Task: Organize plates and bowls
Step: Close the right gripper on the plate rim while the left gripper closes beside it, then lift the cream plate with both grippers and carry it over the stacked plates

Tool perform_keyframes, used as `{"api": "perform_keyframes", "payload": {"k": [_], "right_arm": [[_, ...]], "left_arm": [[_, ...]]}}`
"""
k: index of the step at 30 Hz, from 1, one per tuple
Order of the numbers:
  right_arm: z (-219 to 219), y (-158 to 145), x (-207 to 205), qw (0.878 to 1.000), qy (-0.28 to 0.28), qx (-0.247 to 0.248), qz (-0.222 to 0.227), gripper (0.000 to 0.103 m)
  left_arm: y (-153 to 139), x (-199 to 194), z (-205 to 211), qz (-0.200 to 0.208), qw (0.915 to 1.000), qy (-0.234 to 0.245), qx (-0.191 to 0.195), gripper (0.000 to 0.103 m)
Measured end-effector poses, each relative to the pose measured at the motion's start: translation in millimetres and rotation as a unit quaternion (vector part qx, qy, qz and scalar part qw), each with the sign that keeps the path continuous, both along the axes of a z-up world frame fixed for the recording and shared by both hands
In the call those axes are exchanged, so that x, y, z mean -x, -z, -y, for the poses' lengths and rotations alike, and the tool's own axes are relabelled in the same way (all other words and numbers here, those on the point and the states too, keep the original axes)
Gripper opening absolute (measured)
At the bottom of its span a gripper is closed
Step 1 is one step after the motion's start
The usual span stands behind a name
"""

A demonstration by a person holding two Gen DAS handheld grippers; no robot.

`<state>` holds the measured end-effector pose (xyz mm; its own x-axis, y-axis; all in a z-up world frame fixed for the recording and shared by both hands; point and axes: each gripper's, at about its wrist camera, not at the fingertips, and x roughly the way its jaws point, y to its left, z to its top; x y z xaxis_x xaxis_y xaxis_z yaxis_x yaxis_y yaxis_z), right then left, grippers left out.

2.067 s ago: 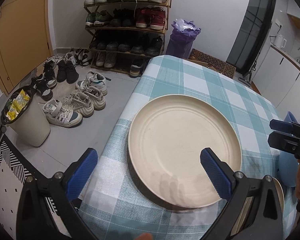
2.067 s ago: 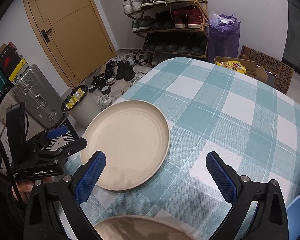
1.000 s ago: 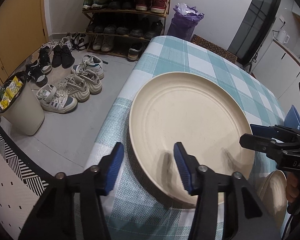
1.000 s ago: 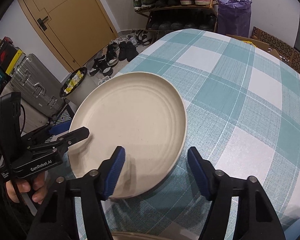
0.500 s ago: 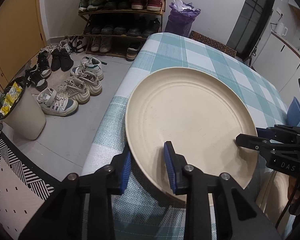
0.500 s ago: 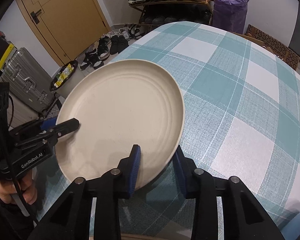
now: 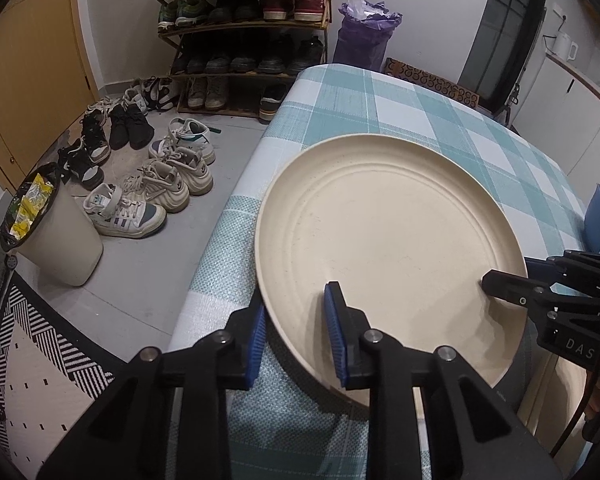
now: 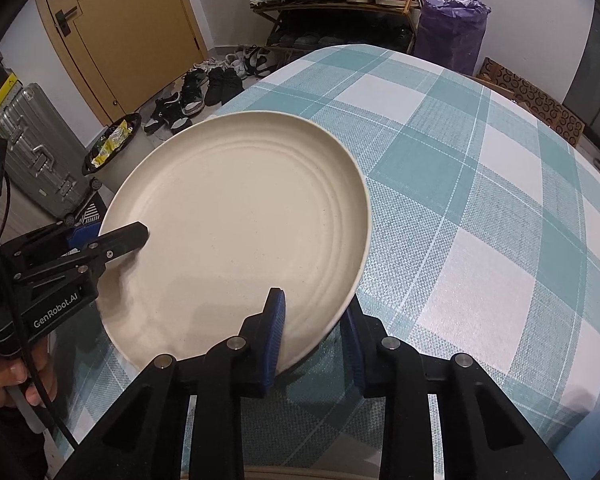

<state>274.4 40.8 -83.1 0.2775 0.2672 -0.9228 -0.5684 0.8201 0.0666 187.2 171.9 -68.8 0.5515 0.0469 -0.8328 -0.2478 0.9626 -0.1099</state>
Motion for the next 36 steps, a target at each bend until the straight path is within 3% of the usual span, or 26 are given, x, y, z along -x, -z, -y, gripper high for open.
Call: {"api": "perform_keyframes", "payload": {"k": [16,36], "right_arm": [[8.8,-8.5,7.6,1.0,0.005,-0.014,0.006,0.029],[31.8,-48.5,34.4,0.999,0.024,-0.025,0.032,0.029]], "left_arm": [[-15.7,6.1,10.5,0.009,0.9998,0.005,-0.019,0.026],[-45.9,23.8,30.8,0.038,0.9987,0.023,-0.022,0.026]]}}
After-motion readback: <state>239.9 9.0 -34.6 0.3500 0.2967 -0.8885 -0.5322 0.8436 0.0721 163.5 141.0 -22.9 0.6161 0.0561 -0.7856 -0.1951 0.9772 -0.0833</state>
